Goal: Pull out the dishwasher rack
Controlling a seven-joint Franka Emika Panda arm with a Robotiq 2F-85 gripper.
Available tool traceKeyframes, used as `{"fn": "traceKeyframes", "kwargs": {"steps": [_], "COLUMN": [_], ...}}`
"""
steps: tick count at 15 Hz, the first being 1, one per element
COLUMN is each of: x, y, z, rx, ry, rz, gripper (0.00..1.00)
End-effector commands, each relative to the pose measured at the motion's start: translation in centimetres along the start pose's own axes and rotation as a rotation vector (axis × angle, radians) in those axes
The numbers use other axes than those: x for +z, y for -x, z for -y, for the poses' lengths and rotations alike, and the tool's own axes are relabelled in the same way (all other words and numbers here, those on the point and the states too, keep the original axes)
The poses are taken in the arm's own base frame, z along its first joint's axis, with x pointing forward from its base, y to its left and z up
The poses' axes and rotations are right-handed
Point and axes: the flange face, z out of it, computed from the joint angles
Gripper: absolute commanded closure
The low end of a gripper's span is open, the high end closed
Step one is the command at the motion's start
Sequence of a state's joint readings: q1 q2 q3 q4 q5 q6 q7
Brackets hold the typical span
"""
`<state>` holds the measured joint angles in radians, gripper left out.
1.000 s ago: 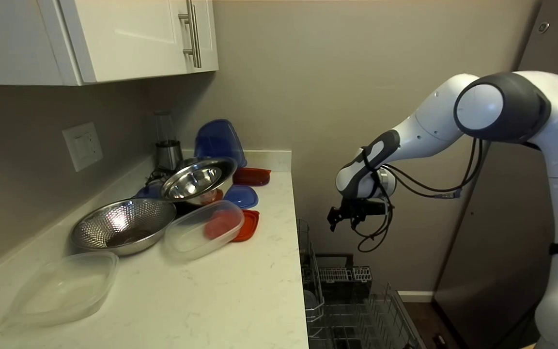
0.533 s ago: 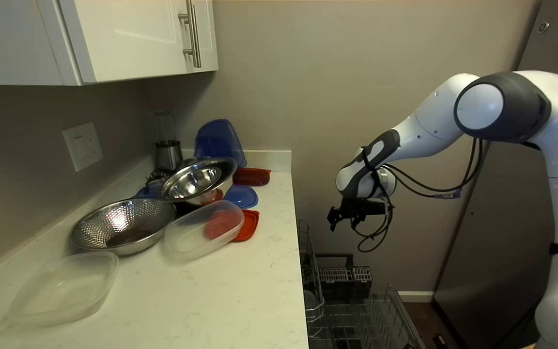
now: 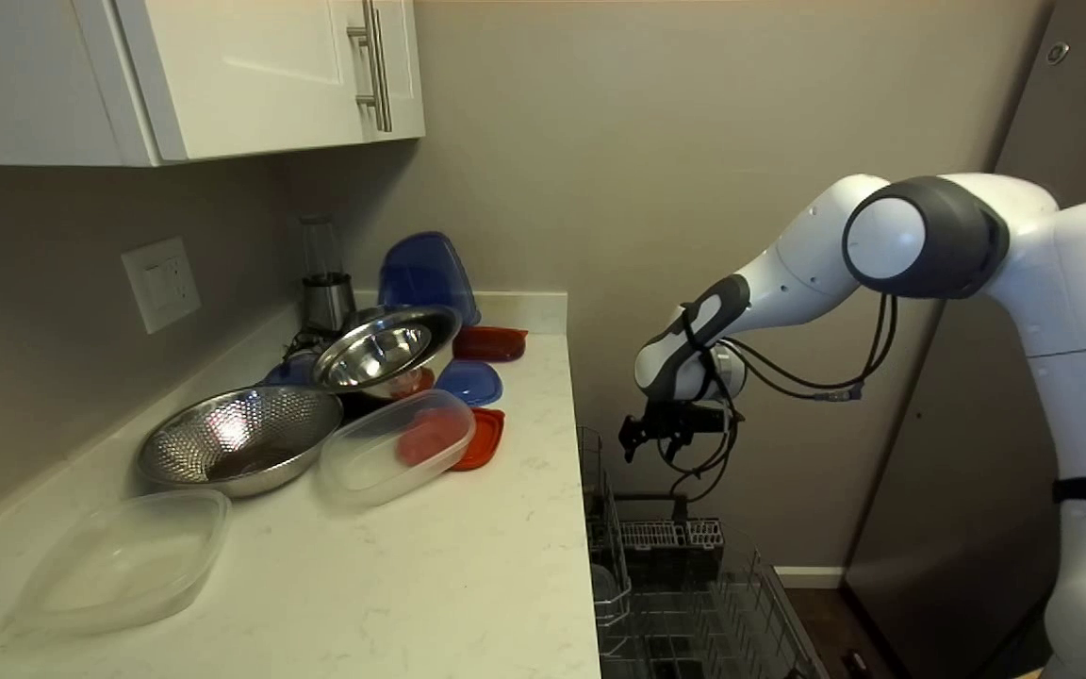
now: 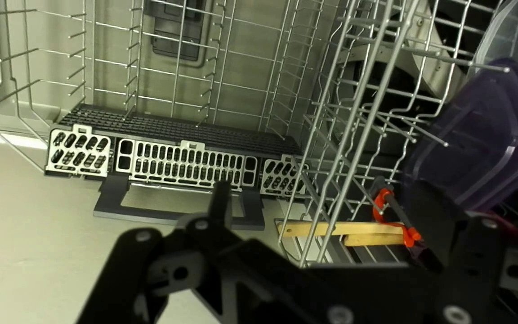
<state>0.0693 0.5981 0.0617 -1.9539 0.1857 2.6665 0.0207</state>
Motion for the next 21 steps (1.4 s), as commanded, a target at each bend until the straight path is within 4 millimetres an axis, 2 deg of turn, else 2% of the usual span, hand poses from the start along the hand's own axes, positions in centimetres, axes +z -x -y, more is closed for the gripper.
{"fn": "traceKeyframes", "kwargs": {"steps": [1, 4, 12, 16, 21], "x": [3.5, 6.2, 11.0, 12.1, 12.1], "y": [-1.6, -2.3, -3.6, -4.3, -5.0], "z": [1.1, 1.6, 2.5, 1.9, -0.9], "rx": [0.077, 0.124, 0.144, 0.158, 0.21], "ry": [0.005, 0.001, -0.029, -0.002, 0.056], "rz": [0.0, 0.018, 0.055, 0.061, 0.05], "gripper": [0.0, 0.0, 0.0, 0.0, 0.0]}}
